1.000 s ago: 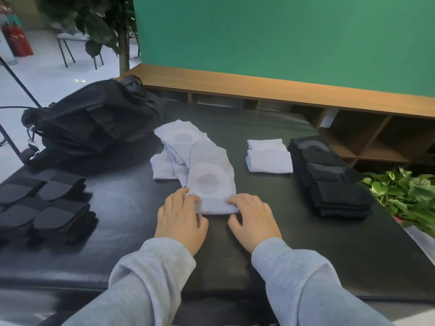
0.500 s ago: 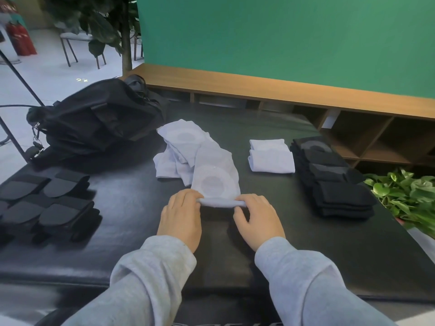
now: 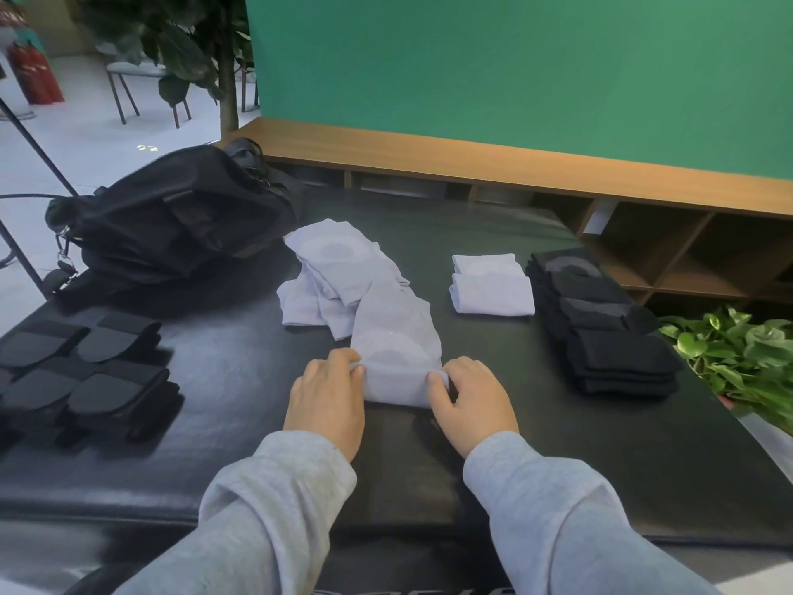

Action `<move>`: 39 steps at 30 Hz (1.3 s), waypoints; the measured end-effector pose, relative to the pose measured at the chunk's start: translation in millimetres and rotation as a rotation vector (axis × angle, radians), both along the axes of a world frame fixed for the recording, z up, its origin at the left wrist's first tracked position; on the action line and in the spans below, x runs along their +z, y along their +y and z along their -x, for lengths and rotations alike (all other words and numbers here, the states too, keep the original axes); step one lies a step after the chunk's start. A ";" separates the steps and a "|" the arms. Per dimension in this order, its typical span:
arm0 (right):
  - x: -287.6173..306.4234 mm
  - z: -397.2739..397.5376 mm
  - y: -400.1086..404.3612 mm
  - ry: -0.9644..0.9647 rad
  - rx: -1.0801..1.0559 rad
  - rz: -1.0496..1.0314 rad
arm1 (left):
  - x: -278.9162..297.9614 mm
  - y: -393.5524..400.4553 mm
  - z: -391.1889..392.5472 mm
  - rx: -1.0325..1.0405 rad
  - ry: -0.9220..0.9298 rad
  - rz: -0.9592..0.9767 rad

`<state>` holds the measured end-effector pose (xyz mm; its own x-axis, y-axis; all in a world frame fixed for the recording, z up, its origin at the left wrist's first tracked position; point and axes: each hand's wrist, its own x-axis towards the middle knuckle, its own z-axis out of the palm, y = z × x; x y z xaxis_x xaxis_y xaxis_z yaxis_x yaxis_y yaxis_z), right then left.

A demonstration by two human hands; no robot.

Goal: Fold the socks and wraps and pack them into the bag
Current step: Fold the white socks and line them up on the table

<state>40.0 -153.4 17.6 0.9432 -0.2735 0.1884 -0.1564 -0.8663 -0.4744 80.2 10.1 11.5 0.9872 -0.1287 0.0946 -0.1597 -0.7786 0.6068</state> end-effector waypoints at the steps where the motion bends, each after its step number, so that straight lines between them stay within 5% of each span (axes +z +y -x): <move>1: -0.1 -1.0 -0.3 0.000 -0.006 -0.010 | -0.4 -0.7 0.0 0.012 0.002 0.011; 13: -8.7 -3.4 -2.6 -0.105 0.038 -0.011 | -9.5 -0.8 -0.2 -0.041 -0.233 0.016; 22: -7.1 -2.1 -2.8 -0.077 0.157 0.038 | -9.6 -1.7 -0.1 -0.117 -0.179 -0.152; 39: -1.8 0.3 -0.6 -0.014 0.161 0.007 | -8.6 -1.4 -2.5 -0.095 -0.189 -0.124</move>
<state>39.7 -154.0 15.9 0.9719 -0.1178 0.2036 -0.0086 -0.8827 -0.4699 82.7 8.7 2.9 0.9365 -0.2419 0.2537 -0.3368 -0.8216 0.4599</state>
